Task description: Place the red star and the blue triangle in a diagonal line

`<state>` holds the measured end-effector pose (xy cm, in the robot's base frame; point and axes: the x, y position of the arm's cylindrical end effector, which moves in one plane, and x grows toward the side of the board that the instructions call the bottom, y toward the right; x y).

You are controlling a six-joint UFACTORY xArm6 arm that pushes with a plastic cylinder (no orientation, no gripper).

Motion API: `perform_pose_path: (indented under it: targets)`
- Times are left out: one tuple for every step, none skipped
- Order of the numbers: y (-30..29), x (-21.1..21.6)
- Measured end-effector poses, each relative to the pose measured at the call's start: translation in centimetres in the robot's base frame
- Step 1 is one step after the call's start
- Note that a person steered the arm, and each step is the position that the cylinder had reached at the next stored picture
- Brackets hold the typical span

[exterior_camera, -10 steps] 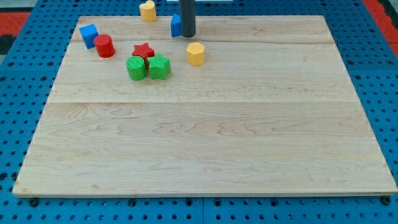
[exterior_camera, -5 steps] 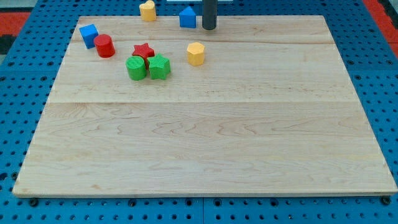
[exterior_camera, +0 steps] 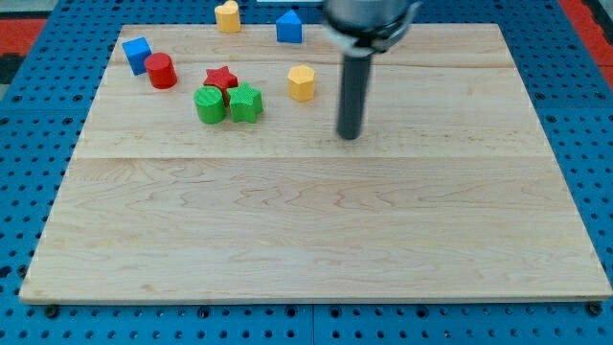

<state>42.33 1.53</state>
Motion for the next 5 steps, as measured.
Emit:
perform_pose_path:
  targets:
    - [-7.2,3.3]
    - [-10.7,3.4]
    - [-14.9,3.4]
    - [-19.2,4.1]
    - [-20.7,2.7]
